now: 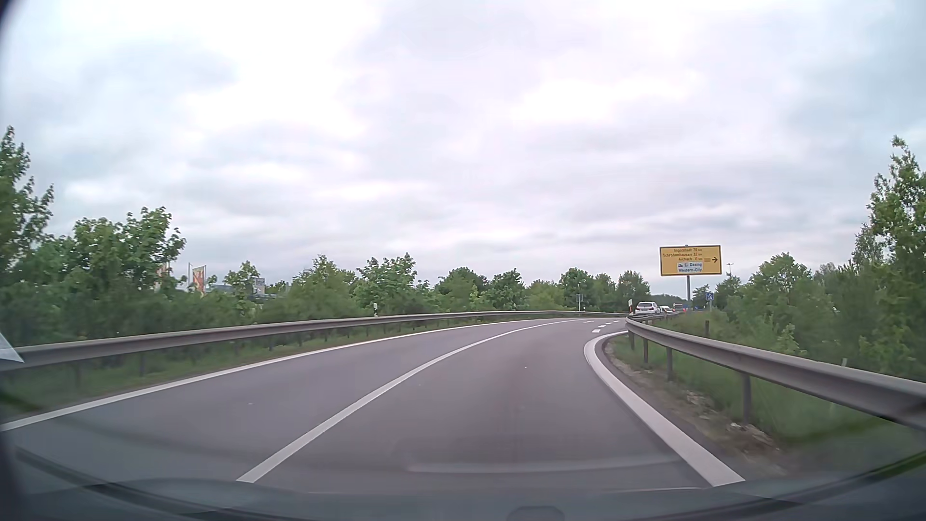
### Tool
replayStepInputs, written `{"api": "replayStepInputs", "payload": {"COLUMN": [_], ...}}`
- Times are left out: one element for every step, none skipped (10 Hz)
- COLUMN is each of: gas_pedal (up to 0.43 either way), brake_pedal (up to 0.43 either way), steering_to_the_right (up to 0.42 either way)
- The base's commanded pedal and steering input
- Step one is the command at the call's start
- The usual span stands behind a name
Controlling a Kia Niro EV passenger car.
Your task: Follow the waypoints while adhering to traffic rules and regulations
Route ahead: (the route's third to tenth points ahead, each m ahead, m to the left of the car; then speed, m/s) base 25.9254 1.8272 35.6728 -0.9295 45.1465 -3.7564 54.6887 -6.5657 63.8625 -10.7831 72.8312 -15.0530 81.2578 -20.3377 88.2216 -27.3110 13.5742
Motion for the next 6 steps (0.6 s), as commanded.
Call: {"api": "replayStepInputs", "payload": {"gas_pedal": [0.028,0.000,0.000,0.000,0.000,0.000], "brake_pedal": [0.000,0.000,0.000,0.000,0.000,0.000], "steering_to_the_right": [0.045,0.042,0.041,0.041,0.043,0.048]}}
